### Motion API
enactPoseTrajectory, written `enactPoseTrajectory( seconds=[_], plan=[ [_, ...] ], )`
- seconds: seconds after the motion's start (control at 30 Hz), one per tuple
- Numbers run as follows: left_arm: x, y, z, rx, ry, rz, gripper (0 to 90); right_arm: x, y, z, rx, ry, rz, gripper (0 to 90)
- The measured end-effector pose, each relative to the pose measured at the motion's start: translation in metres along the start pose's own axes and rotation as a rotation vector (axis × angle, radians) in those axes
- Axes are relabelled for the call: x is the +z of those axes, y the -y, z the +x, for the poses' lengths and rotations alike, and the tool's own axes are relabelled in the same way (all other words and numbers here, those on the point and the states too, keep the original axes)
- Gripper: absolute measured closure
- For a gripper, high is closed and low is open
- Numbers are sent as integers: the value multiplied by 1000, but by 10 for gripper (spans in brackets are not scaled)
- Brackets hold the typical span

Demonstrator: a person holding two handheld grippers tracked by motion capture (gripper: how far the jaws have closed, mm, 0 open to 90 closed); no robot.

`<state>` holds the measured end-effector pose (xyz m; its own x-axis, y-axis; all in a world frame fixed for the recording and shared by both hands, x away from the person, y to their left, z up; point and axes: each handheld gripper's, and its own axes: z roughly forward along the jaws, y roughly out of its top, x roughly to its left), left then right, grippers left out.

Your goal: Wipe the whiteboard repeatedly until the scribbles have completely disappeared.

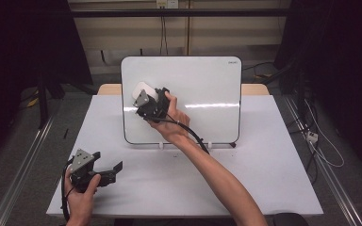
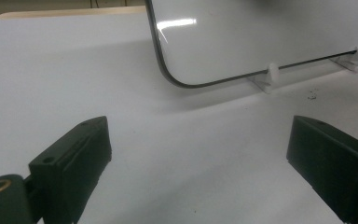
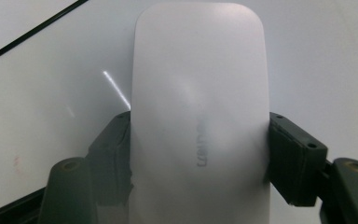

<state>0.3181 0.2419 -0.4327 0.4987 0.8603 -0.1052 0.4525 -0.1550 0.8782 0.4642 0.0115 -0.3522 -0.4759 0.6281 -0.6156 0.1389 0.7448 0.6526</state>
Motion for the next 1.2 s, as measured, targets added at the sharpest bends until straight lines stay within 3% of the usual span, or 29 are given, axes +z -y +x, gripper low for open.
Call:
enactPoseTrajectory(
  seconds=[0.1,0.27,0.4,0.7,0.77,0.9,0.93,1.03,1.2],
  plan=[
    [0,0,0,-1,1,-2,63,2,-3,-3,8,3,1,317],
    [1,0,-2,-5,3,-5,63,0,-2,2,1,33,-11,317],
    [1,-1,-2,7,2,2,63,0,-1,6,-9,29,-13,317],
    [1,0,-2,8,1,3,63,-2,6,32,-53,-4,-18,317],
    [1,0,-2,9,1,1,63,-2,9,45,-87,-17,-29,317],
    [1,0,-3,8,1,0,63,-3,12,55,-117,-28,-23,317],
    [1,0,-3,9,0,-3,63,-3,14,61,-152,-37,-28,318],
    [0,-1,-3,10,0,1,63,-4,16,68,-183,-52,-26,317],
    [0,0,-3,8,1,-3,63,-6,24,82,-195,-83,-27,318]
  ],
)
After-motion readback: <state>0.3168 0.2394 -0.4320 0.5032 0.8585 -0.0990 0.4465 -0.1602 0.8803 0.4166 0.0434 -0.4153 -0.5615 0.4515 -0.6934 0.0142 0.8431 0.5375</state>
